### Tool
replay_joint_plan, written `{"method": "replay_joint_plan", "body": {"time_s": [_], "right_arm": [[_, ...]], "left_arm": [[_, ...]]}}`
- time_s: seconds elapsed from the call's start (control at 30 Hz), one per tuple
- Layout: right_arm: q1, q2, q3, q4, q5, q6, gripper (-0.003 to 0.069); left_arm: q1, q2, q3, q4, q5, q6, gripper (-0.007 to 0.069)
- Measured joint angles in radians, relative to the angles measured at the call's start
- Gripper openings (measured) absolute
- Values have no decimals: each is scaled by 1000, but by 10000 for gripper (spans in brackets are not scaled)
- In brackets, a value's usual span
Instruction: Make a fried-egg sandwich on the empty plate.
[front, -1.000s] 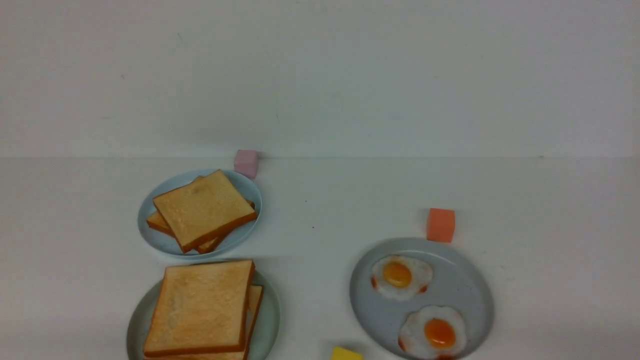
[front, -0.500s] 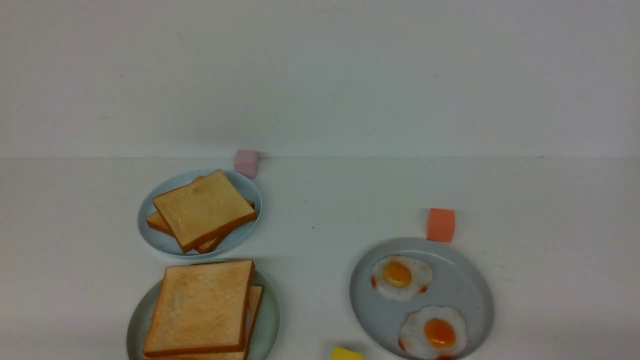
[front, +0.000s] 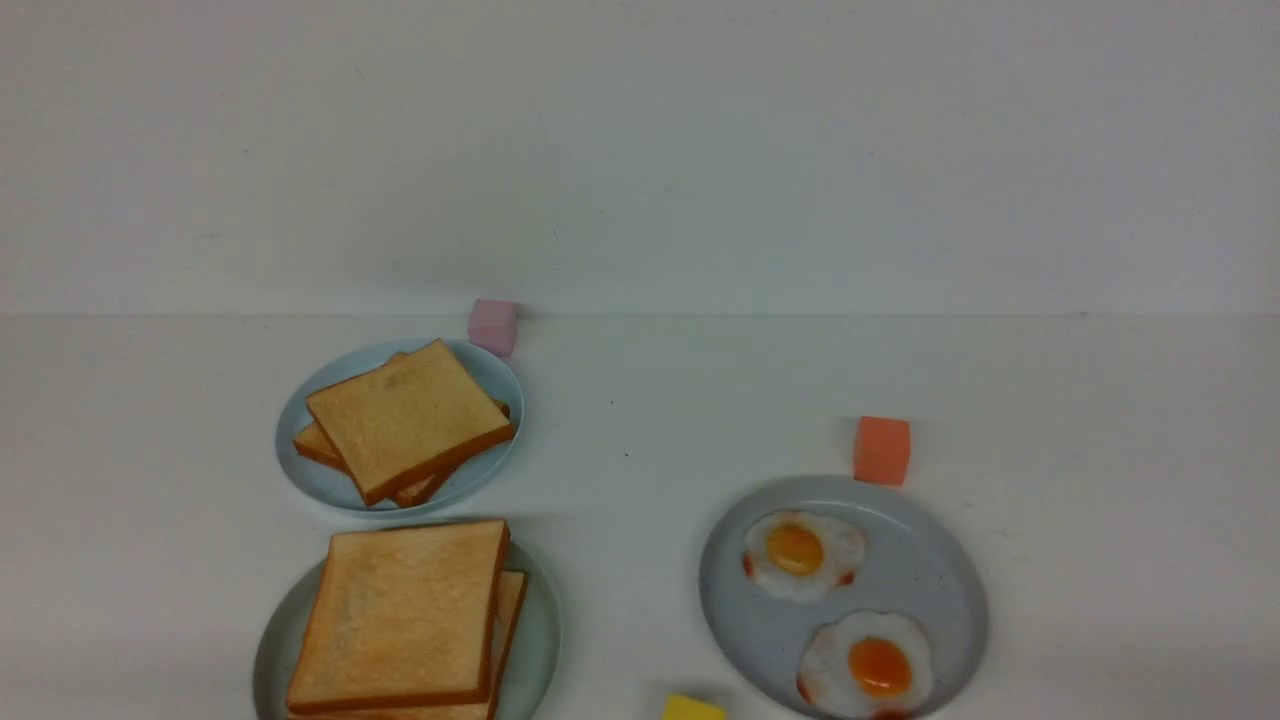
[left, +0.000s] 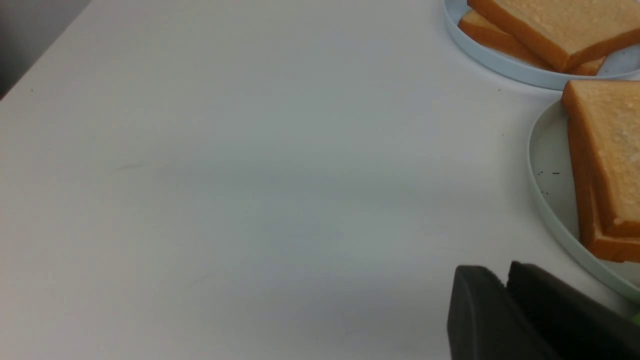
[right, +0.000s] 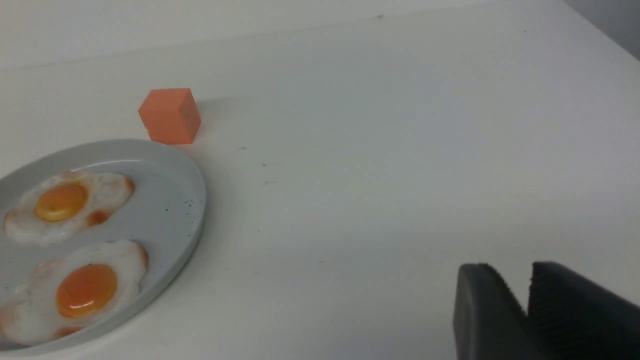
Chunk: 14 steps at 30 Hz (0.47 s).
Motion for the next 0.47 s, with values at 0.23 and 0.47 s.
{"method": "replay_joint_plan", "body": {"time_s": [0.23,0.47], "right_arm": [[0,0,0,-2,0,0,176],[0,0,0,-2,0,0,186]], "left_arm": [[0,0,0,0,0,0,102],[0,0,0,-1,0,0,102]]}}
